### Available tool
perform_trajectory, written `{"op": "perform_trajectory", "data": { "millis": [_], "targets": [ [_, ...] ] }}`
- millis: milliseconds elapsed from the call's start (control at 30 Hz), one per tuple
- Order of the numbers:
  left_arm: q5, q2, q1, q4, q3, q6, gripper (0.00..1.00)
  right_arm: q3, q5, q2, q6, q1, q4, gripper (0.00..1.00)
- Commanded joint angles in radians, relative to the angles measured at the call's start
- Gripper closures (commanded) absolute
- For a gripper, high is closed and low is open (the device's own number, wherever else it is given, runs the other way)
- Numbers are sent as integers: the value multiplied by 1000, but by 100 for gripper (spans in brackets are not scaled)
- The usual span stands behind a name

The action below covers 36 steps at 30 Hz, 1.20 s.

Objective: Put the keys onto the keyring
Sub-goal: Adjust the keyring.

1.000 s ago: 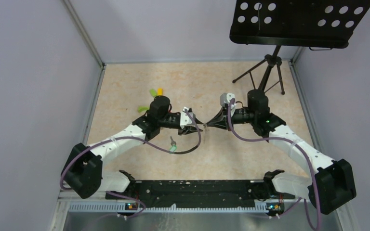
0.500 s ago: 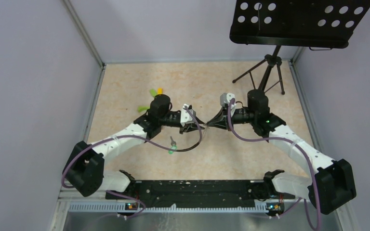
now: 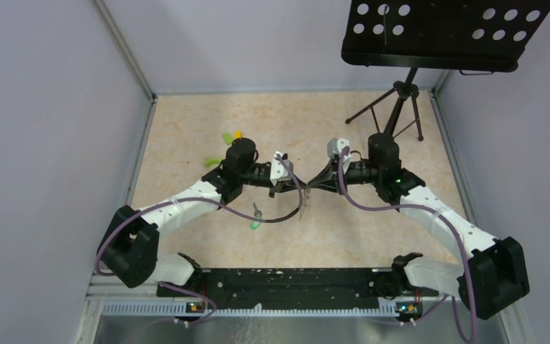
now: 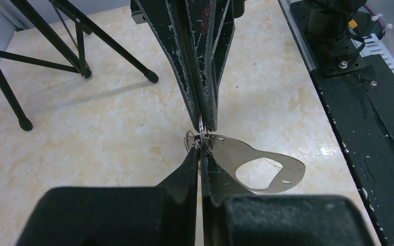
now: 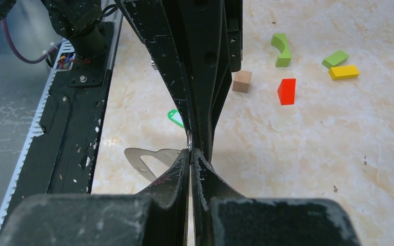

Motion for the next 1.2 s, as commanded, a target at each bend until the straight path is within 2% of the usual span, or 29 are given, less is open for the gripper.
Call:
{"op": "perform_trajectory", "data": {
  "millis": [0, 67, 333, 567, 800, 1167],
  "targets": [
    [11, -19, 0, 5, 37, 30, 97, 21, -24, -15, -37, -13, 36, 100],
    [0, -34, 0, -20, 36, 57, 100, 21, -24, -15, -40, -17, 35, 100],
    [-40, -82, 0, -75, 45, 130, 100, 22, -20, 15, -38, -18, 32, 100],
    [-58, -88, -1, -199, 86, 286, 100, 30, -44, 64, -2, -18, 46, 100],
    [-137, -99, -11, -317, 112, 418, 100, 32, -55, 80, 10, -18, 51, 100],
    [-183, -118, -28, -384, 110, 497, 100, 26, -23, 81, 34, -18, 71, 100]
  ]
}}
